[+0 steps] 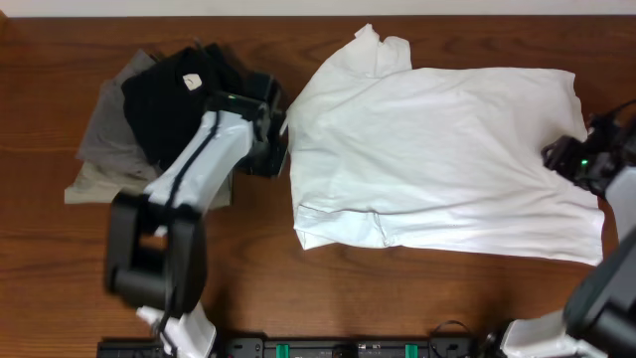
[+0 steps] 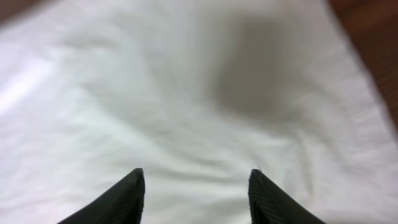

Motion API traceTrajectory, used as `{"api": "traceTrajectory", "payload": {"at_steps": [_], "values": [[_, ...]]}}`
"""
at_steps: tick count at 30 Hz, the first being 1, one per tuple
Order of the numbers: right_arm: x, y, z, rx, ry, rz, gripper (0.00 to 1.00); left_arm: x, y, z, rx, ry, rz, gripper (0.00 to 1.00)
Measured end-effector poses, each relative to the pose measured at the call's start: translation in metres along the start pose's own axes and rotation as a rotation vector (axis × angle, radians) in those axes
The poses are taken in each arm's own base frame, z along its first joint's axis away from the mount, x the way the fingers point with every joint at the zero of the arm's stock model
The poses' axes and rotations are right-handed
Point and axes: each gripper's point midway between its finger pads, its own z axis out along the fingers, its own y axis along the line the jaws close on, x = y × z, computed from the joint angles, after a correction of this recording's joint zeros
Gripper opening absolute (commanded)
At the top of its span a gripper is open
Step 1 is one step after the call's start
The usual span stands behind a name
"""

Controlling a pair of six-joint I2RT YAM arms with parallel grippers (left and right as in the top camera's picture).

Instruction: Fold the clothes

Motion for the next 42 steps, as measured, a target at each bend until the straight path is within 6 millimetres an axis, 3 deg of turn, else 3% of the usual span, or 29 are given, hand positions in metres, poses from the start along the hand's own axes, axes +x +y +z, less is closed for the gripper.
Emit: {"api": "traceTrajectory", "payload": {"at_steps": [4,7,16,22,26,30,34,36,38,42], "values": [[-0.014,0.019,-0.045,-0.027,-0.081,0.015,0.57,-0.006,-0.025,-0.046,0.122,-0.103,0.014,0.43],[-0.013,0.027,-0.068,-0.038,-0.098,0.047,0.57,0.007,-0.047,-0.057,0.201,-0.072,0.037,0.45],[0.009,0.032,-0.077,-0.049,-0.025,0.115,0.58,0.058,-0.111,-0.02,0.289,0.122,0.183,0.71],[0.014,0.033,-0.077,-0.052,-0.003,0.13,0.58,0.073,-0.138,0.0,0.304,0.166,0.27,0.72],[0.018,0.033,-0.077,-0.051,0.014,0.139,0.58,0.076,-0.14,0.023,0.267,0.198,0.312,0.72],[0.019,0.032,-0.077,-0.051,0.016,0.14,0.58,0.072,-0.13,0.048,0.198,0.217,0.324,0.72],[0.02,0.033,-0.077,-0.051,0.02,0.141,0.58,0.071,-0.12,0.059,0.137,0.222,0.334,0.7],[0.02,0.032,-0.077,-0.05,0.02,0.142,0.58,0.07,-0.117,0.059,0.121,0.221,0.335,0.51],[0.02,0.033,-0.077,-0.051,0.02,0.141,0.58,0.07,-0.115,0.06,0.109,0.223,0.345,0.39],[0.02,0.033,-0.077,-0.05,0.02,0.142,0.58,0.071,-0.113,0.059,0.098,0.228,0.352,0.36]]}}
